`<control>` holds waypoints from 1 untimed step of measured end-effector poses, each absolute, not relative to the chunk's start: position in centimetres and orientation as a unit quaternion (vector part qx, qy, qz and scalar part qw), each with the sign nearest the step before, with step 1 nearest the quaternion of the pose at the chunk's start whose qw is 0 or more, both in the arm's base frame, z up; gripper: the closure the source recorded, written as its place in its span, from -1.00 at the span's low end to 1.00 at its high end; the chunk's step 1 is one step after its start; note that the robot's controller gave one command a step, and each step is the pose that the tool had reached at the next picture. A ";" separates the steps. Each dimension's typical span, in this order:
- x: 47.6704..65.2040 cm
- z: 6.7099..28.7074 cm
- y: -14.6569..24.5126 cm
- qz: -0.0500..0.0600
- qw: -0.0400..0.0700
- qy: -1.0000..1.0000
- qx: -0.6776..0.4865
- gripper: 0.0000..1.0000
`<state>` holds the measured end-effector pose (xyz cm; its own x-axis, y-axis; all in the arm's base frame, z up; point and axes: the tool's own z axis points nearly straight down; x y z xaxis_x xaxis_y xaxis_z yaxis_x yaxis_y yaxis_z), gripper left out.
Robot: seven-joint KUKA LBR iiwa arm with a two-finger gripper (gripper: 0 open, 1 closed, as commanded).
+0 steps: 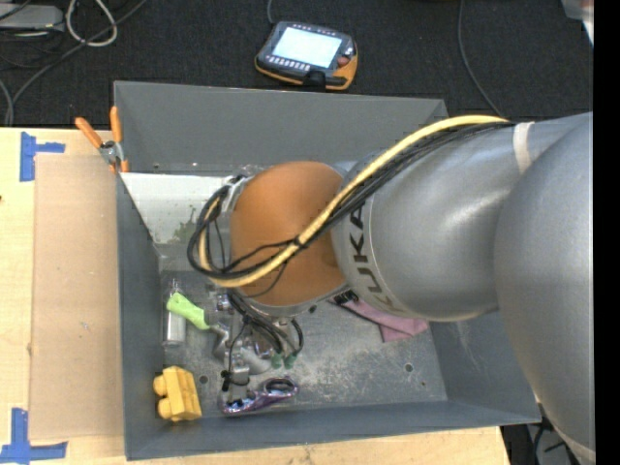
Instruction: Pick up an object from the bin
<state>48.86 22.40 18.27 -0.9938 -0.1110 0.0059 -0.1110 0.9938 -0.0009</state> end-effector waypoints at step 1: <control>53.7 16.9 15.4 -0.001 0.000 -0.993 0.117 -1.00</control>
Offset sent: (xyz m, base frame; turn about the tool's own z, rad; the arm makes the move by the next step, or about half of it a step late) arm 0.0040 -0.0732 -0.0269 -0.0108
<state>53.66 15.37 16.86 -0.9728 -0.2316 -0.0003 -0.2316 0.9728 0.0017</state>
